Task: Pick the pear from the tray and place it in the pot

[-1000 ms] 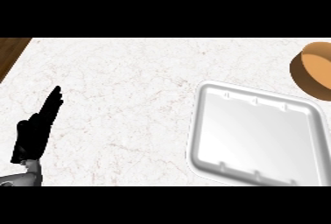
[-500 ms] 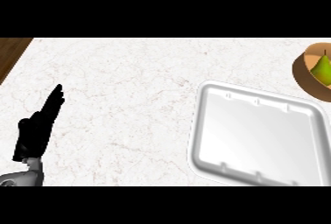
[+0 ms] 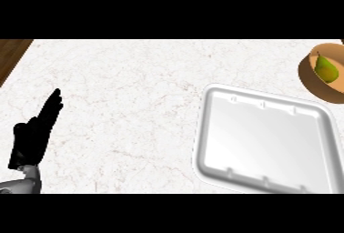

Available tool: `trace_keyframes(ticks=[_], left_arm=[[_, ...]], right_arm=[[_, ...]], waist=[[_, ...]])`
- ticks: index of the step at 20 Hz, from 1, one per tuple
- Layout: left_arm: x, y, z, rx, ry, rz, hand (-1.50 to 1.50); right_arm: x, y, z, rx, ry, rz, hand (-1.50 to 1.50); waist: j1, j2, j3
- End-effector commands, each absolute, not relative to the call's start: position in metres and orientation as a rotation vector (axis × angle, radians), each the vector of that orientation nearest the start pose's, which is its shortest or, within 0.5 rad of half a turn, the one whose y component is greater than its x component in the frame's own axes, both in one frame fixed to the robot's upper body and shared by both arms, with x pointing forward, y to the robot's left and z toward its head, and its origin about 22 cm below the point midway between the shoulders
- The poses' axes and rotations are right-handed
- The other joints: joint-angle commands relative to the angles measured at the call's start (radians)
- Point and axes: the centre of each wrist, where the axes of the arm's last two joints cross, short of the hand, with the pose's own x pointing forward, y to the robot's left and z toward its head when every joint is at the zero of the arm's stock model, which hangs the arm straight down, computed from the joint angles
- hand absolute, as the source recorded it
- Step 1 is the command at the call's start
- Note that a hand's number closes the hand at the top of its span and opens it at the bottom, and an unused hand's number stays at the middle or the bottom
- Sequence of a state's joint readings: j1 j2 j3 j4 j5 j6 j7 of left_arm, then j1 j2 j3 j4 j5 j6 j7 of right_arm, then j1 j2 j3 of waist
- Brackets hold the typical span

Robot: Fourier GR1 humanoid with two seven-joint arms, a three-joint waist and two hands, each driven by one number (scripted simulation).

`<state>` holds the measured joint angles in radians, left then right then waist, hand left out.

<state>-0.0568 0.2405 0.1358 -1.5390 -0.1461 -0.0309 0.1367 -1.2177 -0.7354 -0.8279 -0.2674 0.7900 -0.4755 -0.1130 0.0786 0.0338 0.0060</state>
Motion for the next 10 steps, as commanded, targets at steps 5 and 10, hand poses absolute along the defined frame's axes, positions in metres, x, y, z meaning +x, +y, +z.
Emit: trace_keyframes(ticks=[5,10], left_arm=[[0.240,0.337,0.020,0.428,-1.399,-0.183,0.00],[0.228,0.313,0.020,0.417,-1.388,-0.172,0.00]], right_arm=[[0.413,-0.451,0.233,-1.012,-1.640,-0.377,-1.50],[0.401,-0.465,0.213,-1.003,-1.662,-0.400,-1.50]], waist=[[-0.039,-0.019,-0.004],[-0.062,-0.031,-0.005]])
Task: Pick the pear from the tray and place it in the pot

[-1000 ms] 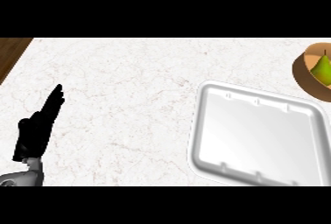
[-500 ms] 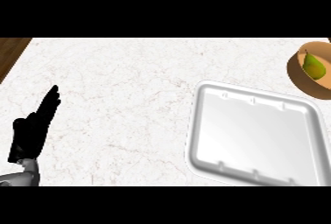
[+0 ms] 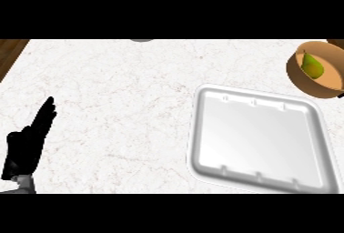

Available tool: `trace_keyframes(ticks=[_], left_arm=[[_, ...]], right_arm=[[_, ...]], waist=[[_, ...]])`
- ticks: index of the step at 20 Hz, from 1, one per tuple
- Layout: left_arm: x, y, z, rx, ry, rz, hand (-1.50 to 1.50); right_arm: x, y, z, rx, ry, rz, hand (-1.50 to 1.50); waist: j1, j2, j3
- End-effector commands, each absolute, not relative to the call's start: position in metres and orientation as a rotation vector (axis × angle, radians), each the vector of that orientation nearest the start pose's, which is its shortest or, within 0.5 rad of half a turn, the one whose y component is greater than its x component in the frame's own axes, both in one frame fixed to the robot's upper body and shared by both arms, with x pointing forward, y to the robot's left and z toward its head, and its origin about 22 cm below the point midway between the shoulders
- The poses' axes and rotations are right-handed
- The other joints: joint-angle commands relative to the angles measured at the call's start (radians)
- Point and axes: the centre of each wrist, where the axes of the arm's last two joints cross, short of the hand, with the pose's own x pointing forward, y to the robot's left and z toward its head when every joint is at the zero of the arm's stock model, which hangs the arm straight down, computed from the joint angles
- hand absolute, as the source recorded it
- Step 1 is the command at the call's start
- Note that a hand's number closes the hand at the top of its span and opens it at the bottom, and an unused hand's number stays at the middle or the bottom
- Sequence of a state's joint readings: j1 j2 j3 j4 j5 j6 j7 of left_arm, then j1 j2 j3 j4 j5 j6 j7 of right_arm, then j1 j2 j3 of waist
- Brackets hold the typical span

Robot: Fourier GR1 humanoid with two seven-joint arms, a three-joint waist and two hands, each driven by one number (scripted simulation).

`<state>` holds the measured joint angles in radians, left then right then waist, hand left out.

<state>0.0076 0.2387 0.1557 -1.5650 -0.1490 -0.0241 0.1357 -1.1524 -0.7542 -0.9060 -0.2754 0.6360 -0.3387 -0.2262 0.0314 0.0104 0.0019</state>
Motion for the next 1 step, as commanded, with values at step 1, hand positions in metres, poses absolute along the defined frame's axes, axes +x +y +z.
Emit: trace_keyframes(ticks=[1], left_arm=[[0.2275,0.3361,0.0179,0.438,-1.375,-0.147,0.00]], right_arm=[[0.3897,-0.4794,0.2055,-0.986,-1.664,-0.404,-1.50]], waist=[[-0.022,-0.009,-0.001]])
